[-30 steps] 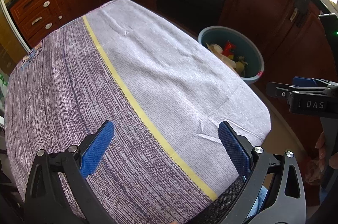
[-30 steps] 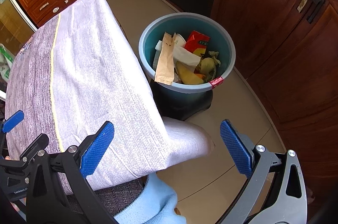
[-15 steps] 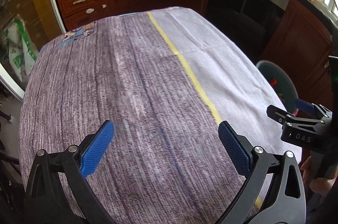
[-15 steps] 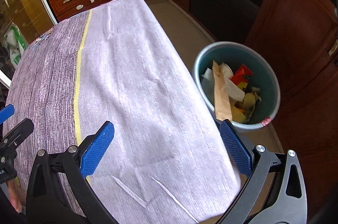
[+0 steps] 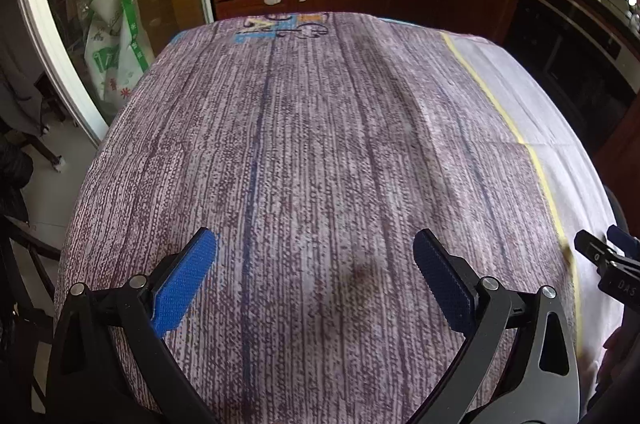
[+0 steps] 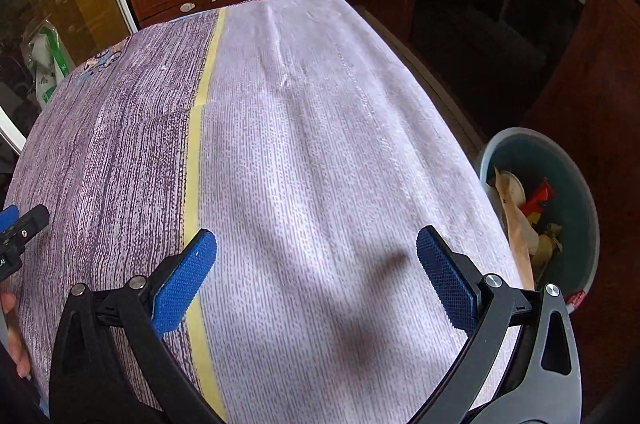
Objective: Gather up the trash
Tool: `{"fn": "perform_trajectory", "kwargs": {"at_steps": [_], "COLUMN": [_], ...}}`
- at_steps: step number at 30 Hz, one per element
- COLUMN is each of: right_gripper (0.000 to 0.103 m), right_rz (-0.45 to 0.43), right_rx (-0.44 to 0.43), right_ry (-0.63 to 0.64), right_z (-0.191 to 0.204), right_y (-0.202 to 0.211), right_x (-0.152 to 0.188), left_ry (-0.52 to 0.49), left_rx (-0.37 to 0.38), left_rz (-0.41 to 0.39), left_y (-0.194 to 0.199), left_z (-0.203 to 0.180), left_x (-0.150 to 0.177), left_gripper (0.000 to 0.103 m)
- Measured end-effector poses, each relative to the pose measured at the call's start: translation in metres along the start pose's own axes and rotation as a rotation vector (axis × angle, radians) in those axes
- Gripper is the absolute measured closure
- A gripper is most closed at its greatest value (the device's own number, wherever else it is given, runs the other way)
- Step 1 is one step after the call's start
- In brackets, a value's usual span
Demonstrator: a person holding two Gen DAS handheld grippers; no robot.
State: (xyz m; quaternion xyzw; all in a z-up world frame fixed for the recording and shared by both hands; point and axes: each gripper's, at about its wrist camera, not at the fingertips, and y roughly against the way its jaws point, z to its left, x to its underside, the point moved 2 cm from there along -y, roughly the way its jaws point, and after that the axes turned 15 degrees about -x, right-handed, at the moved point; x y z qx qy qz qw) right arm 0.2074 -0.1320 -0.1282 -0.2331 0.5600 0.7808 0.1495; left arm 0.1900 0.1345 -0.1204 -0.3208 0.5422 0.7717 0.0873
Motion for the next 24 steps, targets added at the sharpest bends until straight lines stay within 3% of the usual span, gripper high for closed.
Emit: {"fn": "perform_trajectory", "kwargs": {"at_steps": [8, 24], "right_gripper": [0.007, 0.006], "right_rz": [-0.009, -0.015], "right_rx": [-0.012, -0.011], "right_ry": [0.052, 0.062], "right_z": [0.01, 0.012], "right_y": [-0.021, -0.024], "right_x": [-0.011, -0.013], "left_ry": [0.017, 0.016], "left_rx": [-0.041, -0.028], "left_rz": [0.021, 0.02], "left_y": [-0.02, -0.023], "left_z": [0.001, 0.003], "left_x": [-0.007, -0.008], "left_gripper": [0.004, 0.003]}}
